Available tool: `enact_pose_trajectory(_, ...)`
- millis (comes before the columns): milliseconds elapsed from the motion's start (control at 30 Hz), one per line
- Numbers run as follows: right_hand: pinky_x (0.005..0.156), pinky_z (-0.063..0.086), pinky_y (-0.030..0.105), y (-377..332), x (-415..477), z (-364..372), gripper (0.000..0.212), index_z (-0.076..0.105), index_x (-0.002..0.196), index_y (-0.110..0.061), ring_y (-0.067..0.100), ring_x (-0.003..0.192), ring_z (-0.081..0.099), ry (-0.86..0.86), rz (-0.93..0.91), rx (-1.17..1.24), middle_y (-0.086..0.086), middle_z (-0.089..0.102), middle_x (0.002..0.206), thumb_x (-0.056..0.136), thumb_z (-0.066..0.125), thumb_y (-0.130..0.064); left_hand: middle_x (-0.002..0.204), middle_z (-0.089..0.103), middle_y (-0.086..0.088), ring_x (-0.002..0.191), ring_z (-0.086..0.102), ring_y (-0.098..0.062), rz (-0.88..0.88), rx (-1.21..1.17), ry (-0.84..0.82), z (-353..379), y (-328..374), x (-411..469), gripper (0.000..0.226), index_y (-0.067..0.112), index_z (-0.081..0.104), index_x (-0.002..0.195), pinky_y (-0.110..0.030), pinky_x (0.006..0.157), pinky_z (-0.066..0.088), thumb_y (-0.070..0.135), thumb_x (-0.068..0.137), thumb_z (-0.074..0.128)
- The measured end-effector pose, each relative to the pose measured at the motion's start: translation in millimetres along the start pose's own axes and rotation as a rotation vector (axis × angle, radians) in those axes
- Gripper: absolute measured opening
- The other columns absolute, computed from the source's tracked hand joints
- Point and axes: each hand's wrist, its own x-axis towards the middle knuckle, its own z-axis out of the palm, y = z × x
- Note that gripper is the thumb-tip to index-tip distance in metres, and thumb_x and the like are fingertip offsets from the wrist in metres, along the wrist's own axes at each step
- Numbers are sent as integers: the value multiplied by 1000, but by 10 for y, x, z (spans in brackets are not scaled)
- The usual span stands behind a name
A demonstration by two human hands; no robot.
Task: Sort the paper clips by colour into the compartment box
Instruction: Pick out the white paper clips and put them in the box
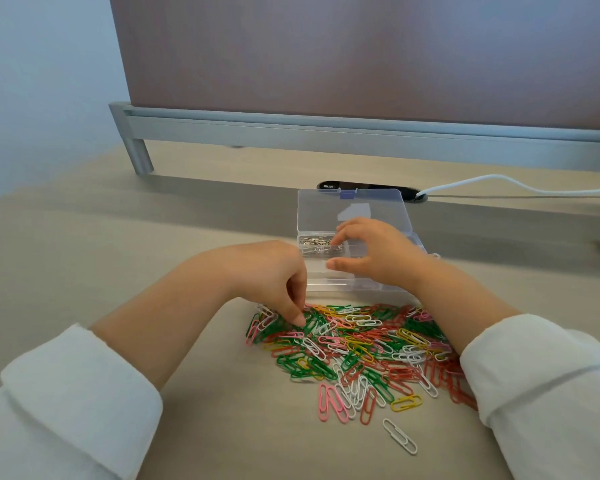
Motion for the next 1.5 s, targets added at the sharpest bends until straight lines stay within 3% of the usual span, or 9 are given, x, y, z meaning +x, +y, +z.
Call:
enact_pose_trajectory(100, 102, 36, 33, -5, 7, 3, 39, 65, 107, -22, 15, 119, 48, 9, 3, 13, -3, 56, 126, 76, 68, -46, 84, 70, 8, 69, 54, -3, -18, 34, 71, 2, -1, 18, 13, 24, 73, 88, -8, 57, 37, 30, 77, 72)
enact_pose_trajectory(300, 102, 37, 33, -2, 4, 9, 38, 65, 106, -24, 16, 118, 49, 4, 8, 24, -3, 55, 126, 76, 69, -47, 74, 64, 9, 60, 50, -1, 2, 22, 69, -7, -3, 5, 15, 26, 71, 89, -7, 54, 37, 17, 78, 67)
enact_pose_trajectory(433, 102, 36, 33, -5, 0, 6, 38, 65, 107, -25, 16, 119, 48, 4, 11, 22, -3, 55, 126, 76, 68, -47, 74, 62, 10, 59, 55, 0, -19, -15, 65, 1, 4, 2, 13, 29, 66, 84, -9, 49, 38, 27, 73, 73)
enact_pose_trajectory(567, 102, 35, 32, -6, -1, 4, 39, 64, 108, -25, 15, 120, 47, 5, 14, 20, -4, 54, 128, 77, 68, -47, 70, 66, 8, 42, 52, 6, -31, -24, 42, 0, 21, -7, 10, 25, 69, 80, -4, 42, 35, 28, 73, 75)
enact_pose_trajectory(733, 103, 34, 32, -4, -11, 0, 39, 64, 109, -24, 14, 121, 46, 4, 6, 23, -4, 54, 129, 77, 67, -47, 72, 64, 10, 53, 55, 1, -23, 27, 15, 11, 49, -9, 6, 26, 69, 78, -11, 51, 41, 30, 75, 71)
enact_pose_trajectory(867, 103, 34, 33, -5, -14, 2, 40, 64, 110, -25, 14, 121, 46, 1, 6, 17, -4, 53, 130, 77, 67, -48, 79, 67, 8, 69, 60, -7, 5, 19, 39, -1, 65, -17, 18, 31, 66, 95, -17, 58, 41, 25, 78, 67)
enact_pose_trajectory(1167, 104, 32, 32, -7, -14, -3, 40, 64, 110, -25, 13, 123, 44, -3, 8, 15, -5, 52, 132, 78, 66, -48, 80, 65, 16, 61, 47, 19, 107, 88, -2, -20, 51, -42, 30, 37, 65, 102, -3, 57, 34, 19, 78, 69)
enact_pose_trajectory(1333, 106, 33, 35, -12, -15, -3, 40, 65, 110, -24, 14, 123, 45, -4, 1, 11, -4, 53, 130, 78, 66, -47, 78, 63, 17, 62, 48, 7, 100, 222, 57, -22, 42, -41, 27, 36, 68, 97, -20, 65, 41, 17, 77, 64)
enact_pose_trajectory(1500, 105, 33, 34, -8, -19, -7, 40, 64, 110, -24, 14, 122, 45, -6, 2, 17, -4, 53, 130, 78, 66, -48, 75, 61, 12, 69, 51, -3, 80, 194, 25, -24, 48, -23, 15, 28, 71, 88, -12, 57, 33, 32, 74, 73)
